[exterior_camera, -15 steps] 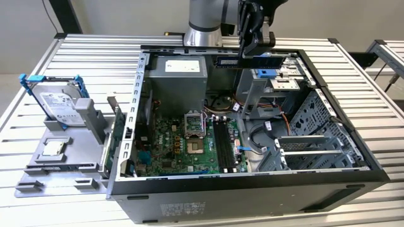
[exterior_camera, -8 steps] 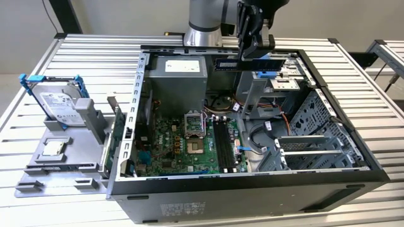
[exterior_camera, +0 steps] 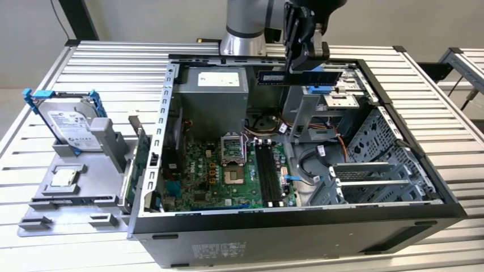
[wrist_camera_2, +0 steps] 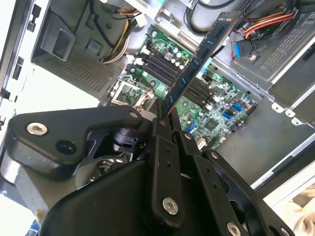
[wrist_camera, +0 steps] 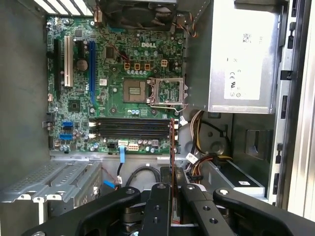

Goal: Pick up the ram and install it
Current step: 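Insert the ram into the slot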

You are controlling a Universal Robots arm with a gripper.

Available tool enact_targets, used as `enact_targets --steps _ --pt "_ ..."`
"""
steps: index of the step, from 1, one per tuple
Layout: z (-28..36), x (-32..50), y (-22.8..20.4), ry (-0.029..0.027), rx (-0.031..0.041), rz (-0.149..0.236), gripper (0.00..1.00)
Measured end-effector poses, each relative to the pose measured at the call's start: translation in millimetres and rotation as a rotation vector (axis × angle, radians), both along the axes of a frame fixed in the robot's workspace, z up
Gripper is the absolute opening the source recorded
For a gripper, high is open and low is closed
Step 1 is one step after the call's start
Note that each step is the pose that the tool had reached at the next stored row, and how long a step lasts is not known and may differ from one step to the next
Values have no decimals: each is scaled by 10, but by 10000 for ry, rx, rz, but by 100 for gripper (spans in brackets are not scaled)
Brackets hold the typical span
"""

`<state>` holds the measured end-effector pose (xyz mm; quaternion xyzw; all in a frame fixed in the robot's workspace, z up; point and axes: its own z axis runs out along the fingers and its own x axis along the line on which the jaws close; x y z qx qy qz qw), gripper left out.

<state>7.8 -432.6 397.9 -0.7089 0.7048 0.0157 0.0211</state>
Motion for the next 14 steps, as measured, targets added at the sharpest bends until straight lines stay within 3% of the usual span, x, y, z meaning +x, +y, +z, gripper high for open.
enact_targets --steps 9,14 --pt "0 0 -3 0 -1 -36 0" --pt "0 0 -4 0 1 -763 0"
